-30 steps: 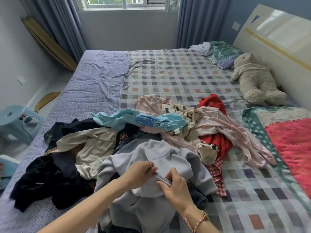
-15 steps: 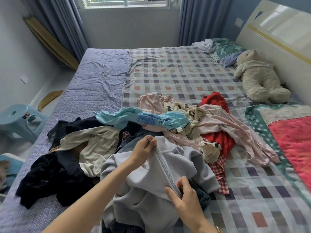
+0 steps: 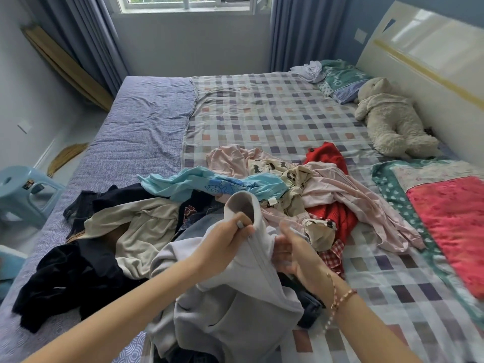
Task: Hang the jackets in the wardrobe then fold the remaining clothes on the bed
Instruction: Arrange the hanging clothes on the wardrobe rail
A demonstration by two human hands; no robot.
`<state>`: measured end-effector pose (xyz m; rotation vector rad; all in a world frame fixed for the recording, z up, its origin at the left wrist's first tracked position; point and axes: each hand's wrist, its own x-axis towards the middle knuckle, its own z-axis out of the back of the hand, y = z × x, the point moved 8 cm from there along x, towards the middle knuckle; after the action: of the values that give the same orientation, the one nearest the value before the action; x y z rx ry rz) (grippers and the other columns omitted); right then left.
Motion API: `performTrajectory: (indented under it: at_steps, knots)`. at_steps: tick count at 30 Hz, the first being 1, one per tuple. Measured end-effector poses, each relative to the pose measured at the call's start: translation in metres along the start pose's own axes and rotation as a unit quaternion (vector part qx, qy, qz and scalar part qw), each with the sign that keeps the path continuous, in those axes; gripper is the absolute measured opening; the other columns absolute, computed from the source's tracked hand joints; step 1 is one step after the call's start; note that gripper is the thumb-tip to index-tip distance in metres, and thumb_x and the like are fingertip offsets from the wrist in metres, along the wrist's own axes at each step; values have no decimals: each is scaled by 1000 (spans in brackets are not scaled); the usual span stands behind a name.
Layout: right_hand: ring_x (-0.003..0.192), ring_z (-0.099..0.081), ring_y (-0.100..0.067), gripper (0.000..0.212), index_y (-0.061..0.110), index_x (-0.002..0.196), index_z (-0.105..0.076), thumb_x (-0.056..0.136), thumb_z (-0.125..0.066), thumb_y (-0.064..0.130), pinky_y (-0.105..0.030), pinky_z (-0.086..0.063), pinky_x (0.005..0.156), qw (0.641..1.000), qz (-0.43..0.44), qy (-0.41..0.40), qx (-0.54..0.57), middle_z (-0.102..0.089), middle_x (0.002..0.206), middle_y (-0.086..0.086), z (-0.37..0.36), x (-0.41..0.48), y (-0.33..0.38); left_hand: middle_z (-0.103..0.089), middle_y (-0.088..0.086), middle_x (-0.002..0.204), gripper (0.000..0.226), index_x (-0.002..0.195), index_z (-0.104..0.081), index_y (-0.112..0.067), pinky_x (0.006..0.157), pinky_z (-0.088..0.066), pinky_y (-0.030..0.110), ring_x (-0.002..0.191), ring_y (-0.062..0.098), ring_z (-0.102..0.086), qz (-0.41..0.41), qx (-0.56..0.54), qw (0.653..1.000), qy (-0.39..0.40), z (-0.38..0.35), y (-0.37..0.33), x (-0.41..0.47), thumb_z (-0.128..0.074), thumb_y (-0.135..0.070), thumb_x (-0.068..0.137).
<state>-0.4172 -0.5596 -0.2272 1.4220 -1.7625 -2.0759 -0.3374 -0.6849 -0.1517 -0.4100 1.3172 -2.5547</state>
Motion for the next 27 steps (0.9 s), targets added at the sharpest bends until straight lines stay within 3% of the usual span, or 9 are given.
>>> performTrajectory:
  at_steps: [3, 6, 8, 10, 12, 14, 19, 24, 27]
  knots:
    - [85, -60, -15, 95, 4, 113, -48, 59, -52, 83, -33, -53, 71, 990, 29, -63, -121, -58, 103, -10, 6, 14, 27, -55, -10, 76, 23, 86, -43, -30, 65, -42, 29, 71, 14, -51, -54, 85, 993, 68, -23, -12, -24, -33, -50, 90]
    - [122, -46, -26, 120, 6, 144, -15, 58, -69, 70, -39, -51, 85, 966, -33, -22, -255, -34, 142, -12, -2, 18, 22, -61, 1, 79, 15, 87, -42, -27, 59, -34, 22, 71, 15, -50, -139, 103, 976, 135, -54, -26, -51, -36, -41, 91]
    - [112, -53, -26, 112, 7, 146, -4, 70, -77, 45, -32, -52, 70, 929, -86, 37, -358, -38, 138, -13, -12, 13, 2, -60, 0, 72, 12, 83, -39, -26, 55, -35, 23, 63, 14, -50, -196, 135, 958, 161, -72, -27, -64, -45, -32, 91]
    - [77, -60, -20, 56, 4, 122, -38, 78, -70, 18, -27, -50, 53, 887, -88, 46, -451, -56, 102, -12, -11, 13, -20, -60, -1, 71, 16, 84, -39, -25, 55, -33, 22, 61, 16, -51, -201, 136, 956, 164, -79, -23, -74, -44, -37, 93]
    - [55, -52, -17, 9, 9, 81, -49, 80, -52, 1, -25, -44, 45, 911, -84, 6, -403, -50, 70, -9, -1, 13, -31, -60, 1, 79, 42, 90, -41, -26, 62, -34, 27, 69, 19, -52, -128, 111, 973, 158, -72, -20, -76, -21, -64, 90]
    - [61, -52, -23, 12, 4, 84, -54, 82, -43, -1, -24, -42, 46, 957, -101, -43, -267, -49, 70, -13, 11, 10, -31, -57, 0, 90, 71, 95, -40, -26, 74, -37, 34, 83, 22, -53, -4, 142, 976, 168, -66, 0, -77, 2, -79, 74]
    - [59, -44, -13, 16, 4, 83, -57, 88, -42, 5, -17, -36, 44, 976, 66, -70, -198, -48, 68, -6, 5, -23, 25, -57, 3, 102, 35, 105, -40, -13, 77, -43, 32, 96, 25, -56, 358, 152, 919, 65, -38, 87, -68, -52, -40, 87]
    - [70, -54, -13, 8, 6, 86, -62, 87, -57, 12, -29, -44, 64, 949, 234, -131, -168, -61, 76, -5, 12, -77, 63, -58, 10, 115, 44, 123, -35, -5, 74, -41, 32, 109, 30, -57, 352, 304, 882, 75, -16, 77, -31, -48, -14, 82]
    - [69, -56, -19, 9, 3, 83, -64, 87, -60, 11, -33, -48, 64, 921, 295, -234, -103, -64, 76, -14, 52, -122, 85, -57, 10, 82, 24, 93, -50, -6, 53, -42, 24, 65, 25, -62, 378, 166, 897, 157, -22, 58, -23, -47, -15, 71]
